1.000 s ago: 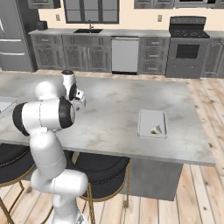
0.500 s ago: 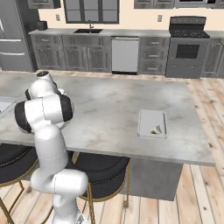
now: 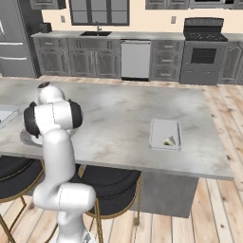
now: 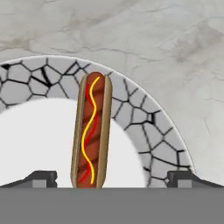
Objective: Place one cooked food and one vegetable from the large plate to each tupperware container.
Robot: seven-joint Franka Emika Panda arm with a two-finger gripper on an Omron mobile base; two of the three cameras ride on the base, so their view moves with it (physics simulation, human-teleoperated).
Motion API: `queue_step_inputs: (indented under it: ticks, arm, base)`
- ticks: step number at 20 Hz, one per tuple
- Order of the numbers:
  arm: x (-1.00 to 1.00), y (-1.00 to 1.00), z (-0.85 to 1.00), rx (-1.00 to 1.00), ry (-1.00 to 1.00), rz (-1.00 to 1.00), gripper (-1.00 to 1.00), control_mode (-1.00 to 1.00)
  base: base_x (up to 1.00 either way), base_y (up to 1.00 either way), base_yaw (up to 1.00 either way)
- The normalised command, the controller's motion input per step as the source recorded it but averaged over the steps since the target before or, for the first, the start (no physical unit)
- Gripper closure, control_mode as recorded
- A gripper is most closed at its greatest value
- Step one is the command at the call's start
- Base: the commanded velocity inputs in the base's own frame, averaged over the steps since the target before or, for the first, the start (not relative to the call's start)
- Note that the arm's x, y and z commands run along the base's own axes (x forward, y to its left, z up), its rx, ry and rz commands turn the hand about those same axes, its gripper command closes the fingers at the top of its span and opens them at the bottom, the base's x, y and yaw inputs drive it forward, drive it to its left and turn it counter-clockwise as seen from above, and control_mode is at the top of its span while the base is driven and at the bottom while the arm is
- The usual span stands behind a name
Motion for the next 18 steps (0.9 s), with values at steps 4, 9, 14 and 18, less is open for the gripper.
queue_step_inputs:
  ticks: [4,9,14,18]
  arm:
    - [0.24,0.41,-0.29,0.00,0.01,-0.14,-1.00,-1.00]
    - [0.40,0.06,-0.34,0.00,0.06,-0.02,-1.00,-1.00]
    - [0.15,-0.13,-0.18,0.00,0.00,0.00,-1.00,-1.00]
    - [0.03,-0.08,-0.22,0.00,0.01,0.00,-1.00,-1.00]
  base:
    - [0.00,0.00,0.00]
    - [0.00,0.00,0.00]
    - [0.00,0.00,0.00]
    - [0.00,0.00,0.00]
